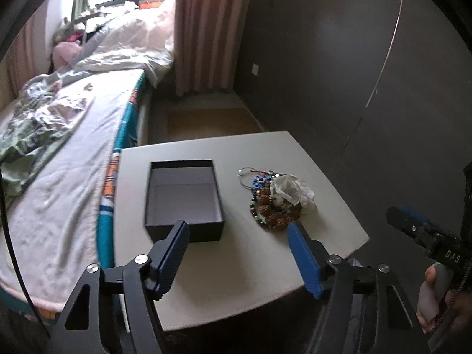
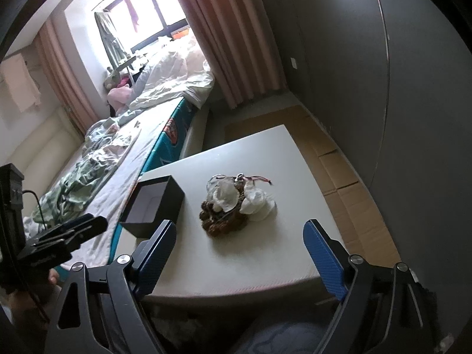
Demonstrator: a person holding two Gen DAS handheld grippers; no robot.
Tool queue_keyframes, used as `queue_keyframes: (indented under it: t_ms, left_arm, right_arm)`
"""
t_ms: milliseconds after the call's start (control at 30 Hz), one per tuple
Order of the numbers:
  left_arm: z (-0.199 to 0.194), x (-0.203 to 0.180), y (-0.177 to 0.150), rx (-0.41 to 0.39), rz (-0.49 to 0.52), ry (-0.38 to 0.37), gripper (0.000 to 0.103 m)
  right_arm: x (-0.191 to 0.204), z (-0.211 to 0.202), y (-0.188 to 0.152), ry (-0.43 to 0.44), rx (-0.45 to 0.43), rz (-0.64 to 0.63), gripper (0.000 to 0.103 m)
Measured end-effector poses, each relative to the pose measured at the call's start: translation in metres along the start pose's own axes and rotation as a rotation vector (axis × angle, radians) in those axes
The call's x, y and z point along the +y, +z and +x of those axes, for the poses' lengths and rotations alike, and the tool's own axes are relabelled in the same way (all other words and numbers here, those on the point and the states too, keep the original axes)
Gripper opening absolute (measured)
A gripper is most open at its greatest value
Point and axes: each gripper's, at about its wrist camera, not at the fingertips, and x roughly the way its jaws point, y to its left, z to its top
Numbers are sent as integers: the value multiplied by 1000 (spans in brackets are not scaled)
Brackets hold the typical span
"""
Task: Organize jewelry
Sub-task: 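Reach the left gripper to the white tissue on the jewelry pile and grasp it, then lift the white tissue with the left gripper and carry it over the black box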
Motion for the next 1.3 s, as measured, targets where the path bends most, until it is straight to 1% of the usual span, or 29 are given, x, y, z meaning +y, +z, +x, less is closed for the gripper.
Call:
queue_keyframes:
  t_ms: [167,233,300,467,633,833,867,933,967,1033,1067,1133,1300]
  left_arm:
    - [24,-14,19,29,35,-20,68]
    - [34,-20,26,41,53,-22,66]
    - [45,-25,32,56,67,-33,64]
    - [73,-42,43,100,106,-46,64]
    - [102,-57,47,143,140,-39,64]
    - [136,-73,39,196,169,-30,64]
    - [141,-76,38,201,175,-26,63]
    - [153,-80,35,228,191,-14,46]
    - [158,-81,33,241,192,-9,41]
    - [163,-81,32,257,182,-15,12]
    - [164,-79,31,264,176,-15,7]
    - [159,-74,33,253,158,-17,1]
    - [131,-64,45,189,124,-47,0]
  right_arm:
    - [-14,18,12,-4,30,21,88]
    - [-19,24,16,-1,39,34,88]
    - [-25,30,19,-1,47,43,88]
    - [-42,43,27,-5,64,69,88]
    - [-61,51,33,-14,77,96,88]
    - [-83,54,32,-37,90,131,88]
    - [-87,53,31,-43,93,138,88]
    - [-92,51,31,-51,95,147,88]
    - [-95,49,30,-56,95,149,88]
    - [-98,46,30,-64,93,155,88]
    - [-99,44,30,-67,91,156,88]
    - [-99,41,31,-71,88,157,88]
    - [-88,35,36,-58,78,141,88]
